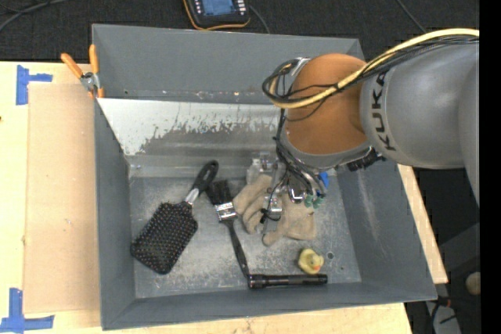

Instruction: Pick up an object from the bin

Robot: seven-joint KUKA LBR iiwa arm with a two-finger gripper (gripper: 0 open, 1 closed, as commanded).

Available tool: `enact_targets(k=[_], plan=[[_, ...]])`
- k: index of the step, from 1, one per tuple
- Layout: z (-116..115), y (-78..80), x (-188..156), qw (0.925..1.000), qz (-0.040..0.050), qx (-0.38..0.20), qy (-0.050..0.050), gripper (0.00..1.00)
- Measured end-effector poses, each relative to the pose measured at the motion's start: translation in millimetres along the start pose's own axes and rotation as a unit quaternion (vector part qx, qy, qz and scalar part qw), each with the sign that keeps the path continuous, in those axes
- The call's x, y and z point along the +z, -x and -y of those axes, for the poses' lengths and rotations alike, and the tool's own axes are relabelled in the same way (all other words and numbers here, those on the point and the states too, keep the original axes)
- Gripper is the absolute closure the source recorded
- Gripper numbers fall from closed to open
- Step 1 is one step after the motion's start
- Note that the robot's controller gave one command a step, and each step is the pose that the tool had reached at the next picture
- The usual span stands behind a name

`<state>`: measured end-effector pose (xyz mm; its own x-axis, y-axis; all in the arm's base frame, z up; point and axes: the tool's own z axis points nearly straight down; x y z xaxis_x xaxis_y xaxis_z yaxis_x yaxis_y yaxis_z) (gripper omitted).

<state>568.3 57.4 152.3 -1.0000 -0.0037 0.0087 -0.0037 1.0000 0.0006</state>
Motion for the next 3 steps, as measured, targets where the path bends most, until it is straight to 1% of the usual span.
enact_targets(k=[1,2,3], plan=[[0,1.4,-5,1.0,0.0036,0.001,0.0,0.0],[25,16.2,85,0.9963,0.0008,-0.086,0.0,0.0],[24,21.9,82,0.9958,0.0044,-0.092,0.0,0.0]])
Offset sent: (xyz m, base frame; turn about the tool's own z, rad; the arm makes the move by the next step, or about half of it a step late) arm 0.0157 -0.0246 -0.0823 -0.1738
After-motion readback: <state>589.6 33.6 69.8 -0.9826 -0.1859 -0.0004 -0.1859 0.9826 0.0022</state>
